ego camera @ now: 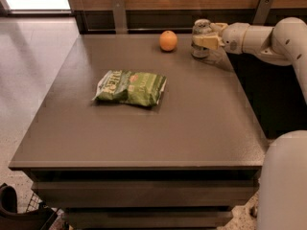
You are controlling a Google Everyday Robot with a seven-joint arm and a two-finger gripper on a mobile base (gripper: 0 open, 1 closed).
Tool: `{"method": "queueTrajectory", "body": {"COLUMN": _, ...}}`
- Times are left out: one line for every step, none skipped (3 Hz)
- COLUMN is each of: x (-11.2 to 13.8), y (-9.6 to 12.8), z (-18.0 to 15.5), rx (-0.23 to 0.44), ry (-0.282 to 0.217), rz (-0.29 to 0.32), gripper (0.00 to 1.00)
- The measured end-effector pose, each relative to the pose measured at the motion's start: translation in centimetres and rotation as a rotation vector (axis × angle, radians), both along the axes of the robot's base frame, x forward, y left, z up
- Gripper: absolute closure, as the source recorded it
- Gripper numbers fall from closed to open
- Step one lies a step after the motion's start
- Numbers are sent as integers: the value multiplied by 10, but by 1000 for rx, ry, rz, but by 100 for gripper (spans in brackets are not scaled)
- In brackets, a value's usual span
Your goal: Move 7up can near orange
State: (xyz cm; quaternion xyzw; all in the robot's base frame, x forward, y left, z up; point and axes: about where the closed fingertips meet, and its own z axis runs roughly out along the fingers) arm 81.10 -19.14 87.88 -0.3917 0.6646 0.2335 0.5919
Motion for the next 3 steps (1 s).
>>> {"method": "queueTrajectory", "body": {"x": 0, "y": 1, "z": 2, "rx": 1, "ry": 0, "rz": 1, "gripper": 76}}
{"method": "queueTrajectory", "body": {"x": 1, "y": 4, "z": 1, "rx": 2, "ry": 2, "rz": 6, "gripper": 53}}
{"method": "queueTrajectory", "body": {"x": 1, "y": 6, "z": 1, "rx": 2, "ry": 2, "rz": 7, "gripper": 23}}
